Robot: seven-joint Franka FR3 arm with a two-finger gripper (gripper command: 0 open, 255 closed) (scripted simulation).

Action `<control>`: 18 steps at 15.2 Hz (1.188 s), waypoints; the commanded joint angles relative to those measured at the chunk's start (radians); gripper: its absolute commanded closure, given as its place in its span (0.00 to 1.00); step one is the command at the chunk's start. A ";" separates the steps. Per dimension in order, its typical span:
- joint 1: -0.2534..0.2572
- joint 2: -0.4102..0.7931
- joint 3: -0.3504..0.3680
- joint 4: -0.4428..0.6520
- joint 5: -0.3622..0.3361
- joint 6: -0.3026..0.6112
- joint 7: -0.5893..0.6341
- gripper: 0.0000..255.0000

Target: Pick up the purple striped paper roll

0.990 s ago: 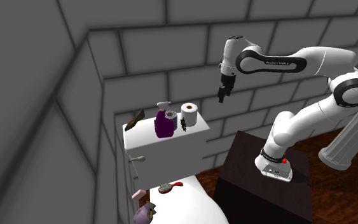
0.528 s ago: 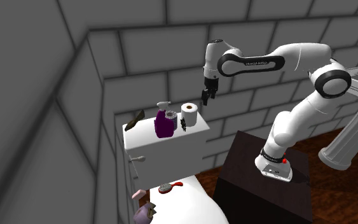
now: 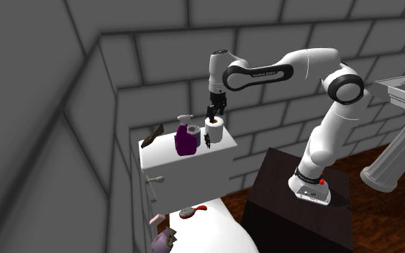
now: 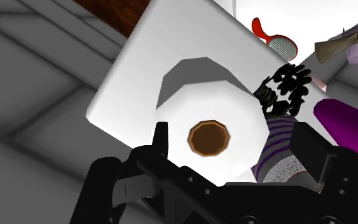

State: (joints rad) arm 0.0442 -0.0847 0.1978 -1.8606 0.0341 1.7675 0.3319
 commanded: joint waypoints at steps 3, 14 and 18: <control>0.019 0.159 0.022 0.168 -0.026 -0.011 0.033 0.00; 0.095 0.516 0.044 0.571 -0.096 -0.063 0.091 0.00; 0.092 0.512 0.043 0.511 -0.096 -0.007 0.090 0.00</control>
State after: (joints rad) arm 0.1363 0.4271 0.2412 -1.3368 -0.0616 1.7469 0.4221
